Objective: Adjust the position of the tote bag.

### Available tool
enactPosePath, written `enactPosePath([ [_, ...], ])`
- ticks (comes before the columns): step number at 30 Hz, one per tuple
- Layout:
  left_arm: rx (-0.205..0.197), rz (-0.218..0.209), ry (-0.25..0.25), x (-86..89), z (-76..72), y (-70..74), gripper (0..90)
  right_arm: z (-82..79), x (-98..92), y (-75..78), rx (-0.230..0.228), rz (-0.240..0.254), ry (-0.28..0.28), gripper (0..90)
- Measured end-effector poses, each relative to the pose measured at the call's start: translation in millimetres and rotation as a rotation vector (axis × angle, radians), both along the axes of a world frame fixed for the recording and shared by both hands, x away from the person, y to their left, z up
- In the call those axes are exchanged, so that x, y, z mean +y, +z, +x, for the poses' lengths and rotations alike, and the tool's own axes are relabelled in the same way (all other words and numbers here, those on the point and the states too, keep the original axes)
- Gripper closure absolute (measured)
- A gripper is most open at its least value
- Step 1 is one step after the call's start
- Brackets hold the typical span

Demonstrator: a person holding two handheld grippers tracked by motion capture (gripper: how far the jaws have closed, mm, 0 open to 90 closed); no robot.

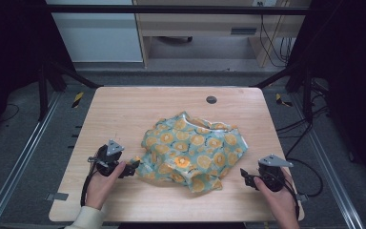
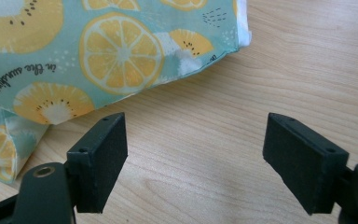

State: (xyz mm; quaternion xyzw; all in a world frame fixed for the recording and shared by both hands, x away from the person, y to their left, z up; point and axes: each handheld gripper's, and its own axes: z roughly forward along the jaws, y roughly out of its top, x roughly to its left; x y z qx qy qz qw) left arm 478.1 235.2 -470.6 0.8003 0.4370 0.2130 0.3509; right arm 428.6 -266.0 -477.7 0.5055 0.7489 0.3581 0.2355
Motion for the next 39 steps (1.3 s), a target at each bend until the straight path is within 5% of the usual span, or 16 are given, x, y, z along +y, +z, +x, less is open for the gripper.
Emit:
enactPosePath([
  [16,-0.003,0.025,0.000,1.6,-3.8,1.8,7.3,14.3,-1.2,-2.2,0.041,0.090,-0.006,19.3],
  [28,-0.038,0.004,0.019,6.2,-1.1,8.2,8.0,56.4,-11.6,12.4,0.061,0.171,0.012,14.7],
  [39,-0.059,0.014,0.015,8.1,-0.2,13.7,8.2,111.8,-6.7,13.2,0.133,0.166,0.037,16.5],
])
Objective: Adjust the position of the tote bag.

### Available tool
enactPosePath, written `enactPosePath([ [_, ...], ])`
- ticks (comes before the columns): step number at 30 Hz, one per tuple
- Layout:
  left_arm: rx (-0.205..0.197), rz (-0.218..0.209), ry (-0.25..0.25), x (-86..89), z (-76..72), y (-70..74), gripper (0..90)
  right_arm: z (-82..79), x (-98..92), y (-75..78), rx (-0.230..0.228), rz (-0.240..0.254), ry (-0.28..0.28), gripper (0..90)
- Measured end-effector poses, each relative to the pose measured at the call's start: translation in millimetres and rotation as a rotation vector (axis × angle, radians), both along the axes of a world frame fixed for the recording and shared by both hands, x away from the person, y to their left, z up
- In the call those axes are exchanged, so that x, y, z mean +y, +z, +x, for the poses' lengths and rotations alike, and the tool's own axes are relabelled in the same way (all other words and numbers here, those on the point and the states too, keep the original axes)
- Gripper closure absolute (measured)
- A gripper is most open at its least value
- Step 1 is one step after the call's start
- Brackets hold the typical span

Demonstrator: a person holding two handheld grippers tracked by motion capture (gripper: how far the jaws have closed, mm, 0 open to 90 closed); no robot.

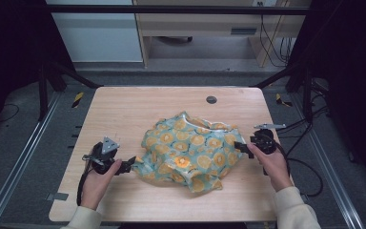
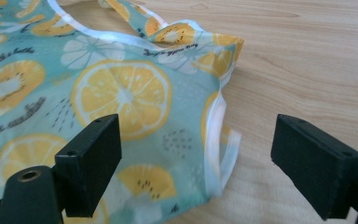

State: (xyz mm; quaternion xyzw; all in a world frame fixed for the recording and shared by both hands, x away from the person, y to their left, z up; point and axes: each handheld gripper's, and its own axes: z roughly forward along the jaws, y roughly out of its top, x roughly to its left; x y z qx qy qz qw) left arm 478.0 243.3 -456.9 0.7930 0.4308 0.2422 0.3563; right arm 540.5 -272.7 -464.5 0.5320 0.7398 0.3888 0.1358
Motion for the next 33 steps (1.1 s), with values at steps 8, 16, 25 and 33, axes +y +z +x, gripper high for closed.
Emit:
enactPosePath([
  [8,-0.002,0.008,-0.015,-5.8,-1.0,0.8,8.2,7.3,5.8,-8.7,0.049,0.010,0.041,24.2],
  [16,-0.001,0.004,-0.019,-9.8,0.0,1.3,8.5,7.0,14.7,-18.5,0.045,-0.027,0.113,58.6],
  [25,0.000,0.028,-0.055,-19.2,9.2,12.0,9.8,3.9,20.8,-15.8,0.018,-0.036,0.149,87.3],
  [33,0.004,0.037,-0.071,-35.7,46.0,37.4,14.0,-4.8,21.4,2.6,-0.077,-0.082,0.166,89.8],
])
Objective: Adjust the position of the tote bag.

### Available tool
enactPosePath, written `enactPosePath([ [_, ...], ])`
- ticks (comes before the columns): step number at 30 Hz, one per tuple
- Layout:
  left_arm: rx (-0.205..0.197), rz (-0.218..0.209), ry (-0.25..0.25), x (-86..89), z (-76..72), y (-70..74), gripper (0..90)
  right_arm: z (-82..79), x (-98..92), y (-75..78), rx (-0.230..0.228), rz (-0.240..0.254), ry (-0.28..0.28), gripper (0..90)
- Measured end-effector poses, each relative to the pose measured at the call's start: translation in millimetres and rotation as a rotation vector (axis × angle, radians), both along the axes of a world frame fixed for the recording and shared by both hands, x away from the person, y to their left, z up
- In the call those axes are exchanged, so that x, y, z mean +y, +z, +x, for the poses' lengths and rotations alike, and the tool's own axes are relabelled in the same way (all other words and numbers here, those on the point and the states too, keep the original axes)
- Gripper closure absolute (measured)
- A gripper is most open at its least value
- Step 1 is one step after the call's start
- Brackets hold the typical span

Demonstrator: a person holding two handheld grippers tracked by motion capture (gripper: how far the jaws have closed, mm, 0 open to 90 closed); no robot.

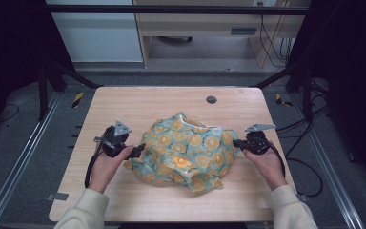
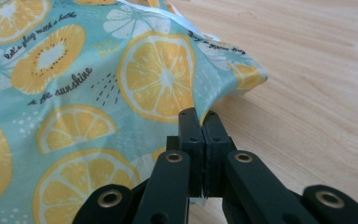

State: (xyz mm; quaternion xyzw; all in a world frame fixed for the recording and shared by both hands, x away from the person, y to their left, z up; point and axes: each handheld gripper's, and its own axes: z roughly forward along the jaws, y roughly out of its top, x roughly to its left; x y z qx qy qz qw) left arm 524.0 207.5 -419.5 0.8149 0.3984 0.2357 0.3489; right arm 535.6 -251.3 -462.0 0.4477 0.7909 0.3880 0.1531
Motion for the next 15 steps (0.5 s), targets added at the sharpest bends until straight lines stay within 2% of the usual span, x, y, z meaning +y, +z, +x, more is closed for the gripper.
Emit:
enactPosePath([
  [2,0.003,0.006,-0.001,-3.2,5.3,1.4,14.0,-0.2,0.8,2.0,-0.008,-0.009,0.001,89.8],
  [3,0.024,0.009,-0.010,-9.7,16.5,1.7,13.9,0.1,1.6,2.3,-0.014,-0.009,0.004,89.8],
  [5,0.033,0.015,-0.012,-12.4,22.3,1.5,13.8,0.0,3.0,2.9,-0.016,-0.007,0.000,89.8],
  [7,0.049,0.018,-0.006,-17.5,34.0,-0.1,13.4,0.2,3.3,2.6,-0.020,-0.006,0.003,89.8],
  [8,0.084,-0.003,-0.008,-22.2,45.6,-3.0,12.3,-0.3,4.0,2.7,-0.019,-0.010,0.004,89.7],
  [9,0.103,-0.014,-0.005,-24.5,50.8,-4.6,11.5,-0.5,4.2,2.7,-0.019,-0.011,0.005,89.7],
  [12,0.123,-0.011,0.005,-28.9,60.1,-7.9,11.0,-0.9,4.4,3.0,-0.021,-0.012,0.004,89.7],
  [13,0.151,-0.024,0.003,-33.1,65.5,-11.0,10.1,-0.9,3.8,3.6,-0.030,-0.008,0.006,89.7],
  [15,0.172,-0.014,-0.008,-37.7,69.9,-14.8,8.9,-0.9,3.3,3.7,-0.035,-0.005,0.010,89.6],
])
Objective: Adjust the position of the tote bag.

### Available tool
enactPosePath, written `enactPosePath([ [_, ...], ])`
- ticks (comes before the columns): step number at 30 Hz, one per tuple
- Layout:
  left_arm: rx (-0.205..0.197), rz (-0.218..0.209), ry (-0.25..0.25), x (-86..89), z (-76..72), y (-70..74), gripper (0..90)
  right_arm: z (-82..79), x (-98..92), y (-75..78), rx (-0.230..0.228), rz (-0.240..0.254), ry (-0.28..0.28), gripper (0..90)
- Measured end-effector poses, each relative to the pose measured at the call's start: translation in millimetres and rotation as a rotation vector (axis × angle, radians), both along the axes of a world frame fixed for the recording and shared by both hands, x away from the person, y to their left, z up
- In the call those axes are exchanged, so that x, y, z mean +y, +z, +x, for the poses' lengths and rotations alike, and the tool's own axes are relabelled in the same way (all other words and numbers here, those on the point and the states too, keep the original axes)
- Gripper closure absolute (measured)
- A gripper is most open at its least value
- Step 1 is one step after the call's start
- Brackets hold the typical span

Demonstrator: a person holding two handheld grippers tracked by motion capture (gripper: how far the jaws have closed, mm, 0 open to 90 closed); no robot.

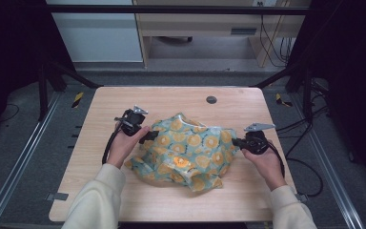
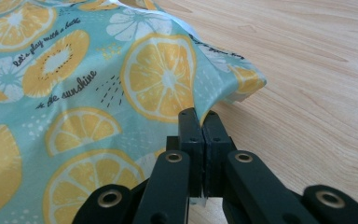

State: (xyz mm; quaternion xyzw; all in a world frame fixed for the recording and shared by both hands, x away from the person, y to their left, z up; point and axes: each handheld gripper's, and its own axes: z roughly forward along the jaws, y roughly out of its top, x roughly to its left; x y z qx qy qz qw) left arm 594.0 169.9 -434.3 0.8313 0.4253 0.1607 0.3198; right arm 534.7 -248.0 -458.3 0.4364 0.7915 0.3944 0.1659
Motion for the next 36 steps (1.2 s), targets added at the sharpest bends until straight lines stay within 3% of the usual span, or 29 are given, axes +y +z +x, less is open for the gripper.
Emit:
enactPosePath([
  [5,0.044,0.012,-0.012,-7.8,4.2,-10.7,7.8,0.3,1.0,-0.2,0.003,0.000,0.003,89.6],
  [13,0.066,0.001,-0.028,-17.6,3.3,-24.2,8.2,0.2,7.4,1.7,-0.003,0.003,0.013,89.6],
  [16,0.067,0.023,-0.016,-19.5,2.9,-29.3,12.6,0.1,10.0,4.0,-0.012,0.005,0.020,89.6],
  [21,0.062,0.067,-0.002,-21.0,1.5,-35.8,35.0,-0.2,11.9,7.0,-0.025,0.002,0.025,89.6],
  [25,0.056,0.085,0.010,-20.8,1.7,-38.9,35.0,-0.7,11.5,8.1,-0.027,0.005,0.022,89.6],
  [29,0.057,0.088,0.030,-16.3,2.8,-42.1,27.1,-0.7,10.2,8.4,-0.027,0.008,0.021,89.6],
  [31,0.068,0.085,0.026,-16.2,2.3,-43.3,29.1,-0.7,10.0,8.6,-0.028,0.010,0.020,89.6],
  [36,0.082,0.095,0.011,-16.6,0.9,-44.1,43.9,-0.7,10.3,8.6,-0.027,0.008,0.019,89.6],
])
